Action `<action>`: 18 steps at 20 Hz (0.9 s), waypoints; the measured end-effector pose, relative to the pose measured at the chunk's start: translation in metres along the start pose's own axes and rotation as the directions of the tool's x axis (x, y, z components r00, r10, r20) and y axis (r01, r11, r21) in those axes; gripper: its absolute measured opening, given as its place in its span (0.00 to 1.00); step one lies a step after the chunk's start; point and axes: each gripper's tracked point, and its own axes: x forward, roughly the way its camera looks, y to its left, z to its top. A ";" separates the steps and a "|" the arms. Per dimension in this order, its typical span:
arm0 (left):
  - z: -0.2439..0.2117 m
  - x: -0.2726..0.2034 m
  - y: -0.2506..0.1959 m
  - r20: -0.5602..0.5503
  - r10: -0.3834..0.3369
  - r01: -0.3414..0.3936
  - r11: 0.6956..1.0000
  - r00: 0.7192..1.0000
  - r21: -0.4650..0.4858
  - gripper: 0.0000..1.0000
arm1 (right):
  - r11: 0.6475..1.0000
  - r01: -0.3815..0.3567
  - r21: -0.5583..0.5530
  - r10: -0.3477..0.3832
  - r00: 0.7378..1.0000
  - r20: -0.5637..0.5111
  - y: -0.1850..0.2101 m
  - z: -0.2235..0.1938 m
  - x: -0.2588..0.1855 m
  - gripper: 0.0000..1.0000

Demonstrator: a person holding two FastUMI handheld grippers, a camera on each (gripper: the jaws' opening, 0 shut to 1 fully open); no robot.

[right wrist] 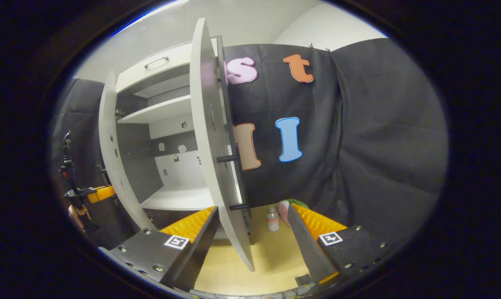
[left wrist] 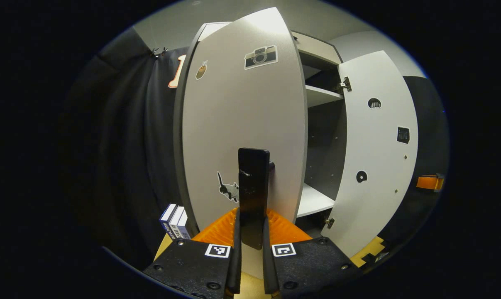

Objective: Open the right door of the double-door shoe cabinet with the right hand, and open the left door with the left hand.

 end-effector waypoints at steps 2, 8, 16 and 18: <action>0.000 -0.004 0.005 0.000 0.009 -0.009 1.000 1.000 -0.005 0.20 | 1.000 -0.006 0.002 0.006 1.000 0.002 0.002 0.000 0.002 0.98; -0.001 -0.016 0.019 -0.005 0.028 -0.028 1.000 1.000 -0.007 0.20 | 1.000 -0.020 0.012 0.020 1.000 0.001 0.006 -0.002 0.009 0.98; -0.004 -0.031 0.043 -0.020 0.044 -0.044 0.999 0.999 -0.001 0.14 | 0.999 -0.025 0.029 0.025 1.000 -0.005 0.005 -0.006 0.011 0.98; -0.003 -0.034 0.047 -0.023 0.033 -0.032 0.999 0.999 0.011 0.13 | 0.999 -0.023 0.035 0.023 1.000 -0.006 0.003 -0.008 0.012 0.98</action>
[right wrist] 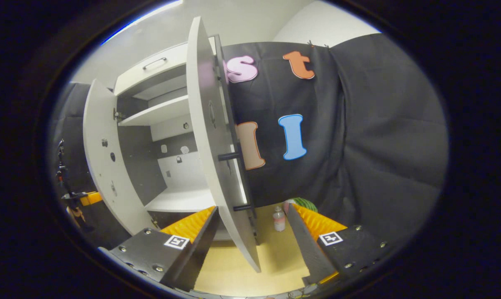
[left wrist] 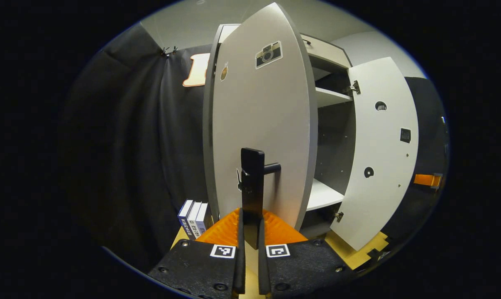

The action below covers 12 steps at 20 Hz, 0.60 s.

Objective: Open the right door of the double-door shoe cabinet with the right hand, and open the left door with the left hand.

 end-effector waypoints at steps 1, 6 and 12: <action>0.001 -0.001 0.003 -0.003 0.000 0.000 1.000 1.000 0.003 0.13 | 1.000 0.001 0.003 -0.001 1.000 0.001 0.000 0.000 -0.001 0.98; -0.001 -0.008 0.022 0.002 0.018 -0.018 1.000 1.000 -0.024 0.11 | 1.000 -0.001 0.029 0.001 1.000 -0.001 0.000 -0.002 -0.001 0.98; -0.001 -0.016 0.062 0.008 0.117 -0.117 0.993 0.993 -0.007 0.05 | 0.999 -0.012 0.051 0.013 1.000 -0.007 0.006 -0.004 0.002 0.98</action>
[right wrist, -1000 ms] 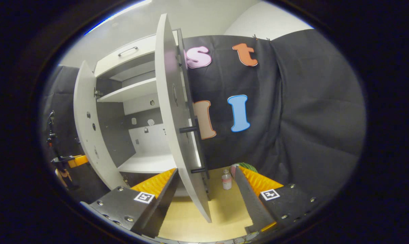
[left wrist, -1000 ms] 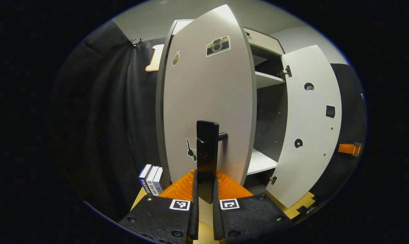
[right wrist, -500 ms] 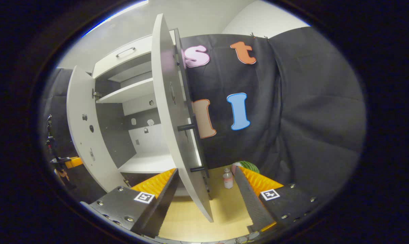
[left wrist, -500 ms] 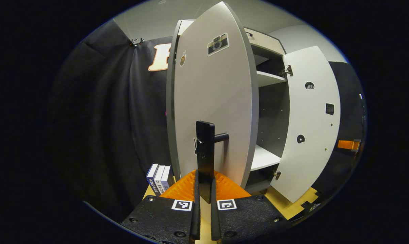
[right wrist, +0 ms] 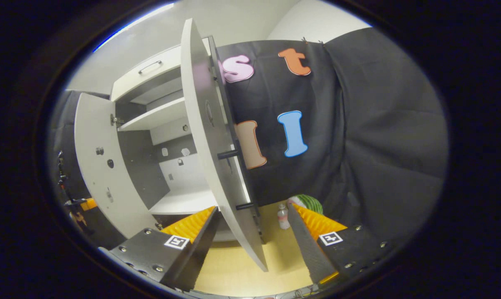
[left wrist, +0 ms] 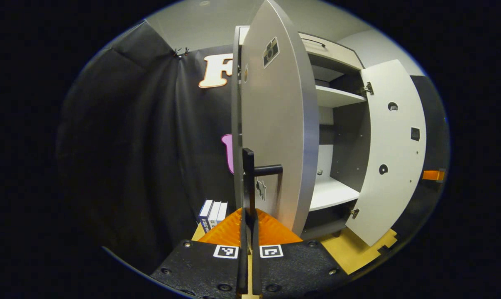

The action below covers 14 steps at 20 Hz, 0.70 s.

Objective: Open the right door of the double-door shoe cabinet with the right hand, and open the left door with the left hand.

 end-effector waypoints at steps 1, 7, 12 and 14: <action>0.000 0.000 0.009 0.002 0.021 -0.021 1.000 1.000 -0.001 0.04 | 1.000 -0.003 0.000 0.003 1.000 -0.002 0.002 0.000 0.001 0.98; -0.001 0.000 0.030 0.003 0.022 -0.022 0.999 1.000 -0.028 0.01 | 1.000 0.004 -0.009 -0.004 1.000 -0.009 0.003 -0.003 0.003 0.98; -0.001 0.002 0.031 0.012 0.011 -0.010 1.000 1.000 -0.010 0.01 | 1.000 0.006 -0.011 -0.006 1.000 -0.011 0.004 -0.004 0.007 0.98; -0.002 0.003 0.033 0.018 0.003 -0.003 1.000 1.000 -0.018 0.01 | 1.000 0.003 -0.009 -0.003 1.000 -0.010 0.005 -0.004 0.010 0.98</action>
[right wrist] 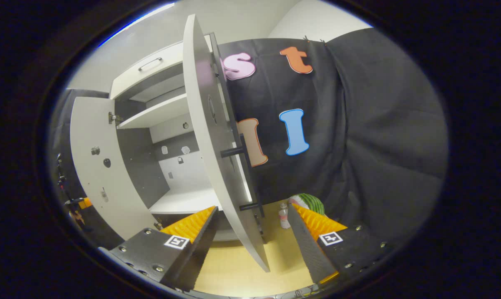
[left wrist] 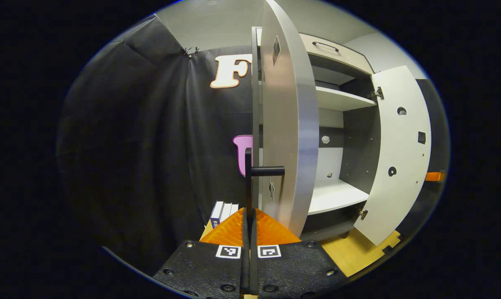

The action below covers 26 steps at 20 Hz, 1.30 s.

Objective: Open the right door of the double-door shoe cabinet with the right hand, and open the left door with the left hand.

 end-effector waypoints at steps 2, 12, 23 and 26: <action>-0.004 0.001 0.004 -0.011 0.002 -0.002 1.000 1.000 -0.008 0.06 | 1.000 0.000 0.005 0.000 1.000 0.000 -0.001 -0.001 0.002 0.98; -0.011 -0.009 0.025 -0.042 0.037 -0.038 0.999 0.998 -0.021 0.60 | 0.999 -0.011 0.030 0.012 1.000 -0.009 -0.001 -0.006 0.013 0.98; -0.006 -0.030 0.036 -0.039 0.066 -0.069 0.994 0.997 -0.083 1.00 | 1.000 0.020 -0.010 -0.020 1.000 0.010 -0.002 -0.006 0.005 0.98; 0.001 -0.039 0.044 -0.031 0.105 -0.107 0.992 0.994 -0.060 1.00 | 0.999 0.043 -0.032 -0.042 0.998 0.041 -0.002 0.004 -0.002 0.99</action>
